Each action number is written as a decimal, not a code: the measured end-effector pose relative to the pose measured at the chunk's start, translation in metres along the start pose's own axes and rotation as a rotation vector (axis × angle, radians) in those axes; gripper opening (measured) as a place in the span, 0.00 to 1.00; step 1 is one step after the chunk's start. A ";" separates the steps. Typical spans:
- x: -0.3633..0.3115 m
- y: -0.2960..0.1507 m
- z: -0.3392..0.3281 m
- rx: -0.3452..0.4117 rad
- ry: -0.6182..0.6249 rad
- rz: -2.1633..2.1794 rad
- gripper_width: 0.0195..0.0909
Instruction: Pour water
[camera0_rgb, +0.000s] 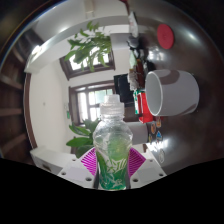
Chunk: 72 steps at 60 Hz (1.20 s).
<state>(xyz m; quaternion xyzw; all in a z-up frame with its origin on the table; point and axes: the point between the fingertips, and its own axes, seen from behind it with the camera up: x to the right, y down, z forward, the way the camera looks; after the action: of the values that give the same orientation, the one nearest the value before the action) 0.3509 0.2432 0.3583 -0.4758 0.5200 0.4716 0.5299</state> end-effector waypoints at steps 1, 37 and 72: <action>-0.010 -0.001 -0.012 0.010 -0.002 0.031 0.22; -0.031 0.069 -0.005 -0.032 0.095 0.149 0.22; -0.125 -0.120 -0.033 0.066 0.447 -1.718 0.24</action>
<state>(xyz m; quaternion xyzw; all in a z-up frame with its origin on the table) 0.4647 0.1979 0.4845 -0.7672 0.0878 -0.2080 0.6003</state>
